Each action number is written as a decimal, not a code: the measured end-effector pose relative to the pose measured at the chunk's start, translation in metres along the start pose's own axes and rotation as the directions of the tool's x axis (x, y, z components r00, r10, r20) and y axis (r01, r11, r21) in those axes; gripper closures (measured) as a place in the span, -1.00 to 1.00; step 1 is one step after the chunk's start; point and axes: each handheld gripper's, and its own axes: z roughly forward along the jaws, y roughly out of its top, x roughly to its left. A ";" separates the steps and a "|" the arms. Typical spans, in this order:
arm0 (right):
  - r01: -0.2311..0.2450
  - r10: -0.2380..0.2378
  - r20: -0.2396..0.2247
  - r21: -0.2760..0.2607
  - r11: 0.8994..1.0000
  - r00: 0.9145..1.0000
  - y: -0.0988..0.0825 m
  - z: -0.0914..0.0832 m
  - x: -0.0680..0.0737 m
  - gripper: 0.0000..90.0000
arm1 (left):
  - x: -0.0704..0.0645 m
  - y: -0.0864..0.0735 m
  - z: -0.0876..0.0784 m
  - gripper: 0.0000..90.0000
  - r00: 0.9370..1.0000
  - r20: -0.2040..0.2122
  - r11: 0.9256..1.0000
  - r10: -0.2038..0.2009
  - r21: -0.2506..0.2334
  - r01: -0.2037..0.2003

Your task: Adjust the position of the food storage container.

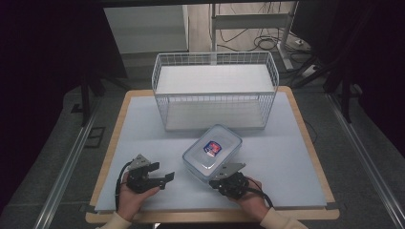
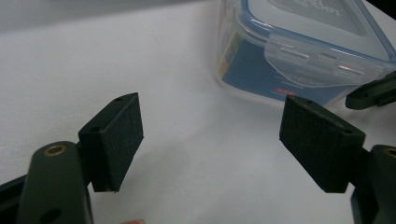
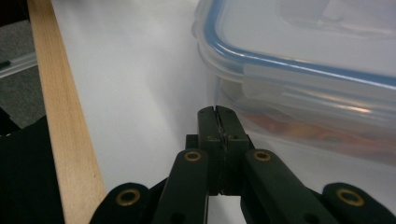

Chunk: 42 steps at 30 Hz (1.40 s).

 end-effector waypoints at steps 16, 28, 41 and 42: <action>0.051 -0.051 0.033 -0.019 0.999 0.998 0.023 0.022 0.005 1.00 | 0.002 0.000 0.000 -0.53 1.000 -0.001 1.000 -0.001 0.004 0.001; 0.001 0.003 0.033 -0.135 0.991 0.999 0.041 -0.047 -0.018 1.00 | 0.002 0.000 0.000 -0.53 1.000 -0.003 1.000 -0.003 0.003 0.003; -0.073 0.089 0.202 -0.086 0.994 0.975 0.083 -0.044 -0.141 1.00 | 0.002 -0.001 0.001 -0.53 1.000 -0.001 1.000 -0.001 0.003 0.001; -0.078 0.094 0.204 -0.083 0.993 0.974 0.084 -0.041 -0.147 1.00 | 0.002 -0.001 0.001 -0.53 1.000 -0.001 1.000 0.000 0.004 0.000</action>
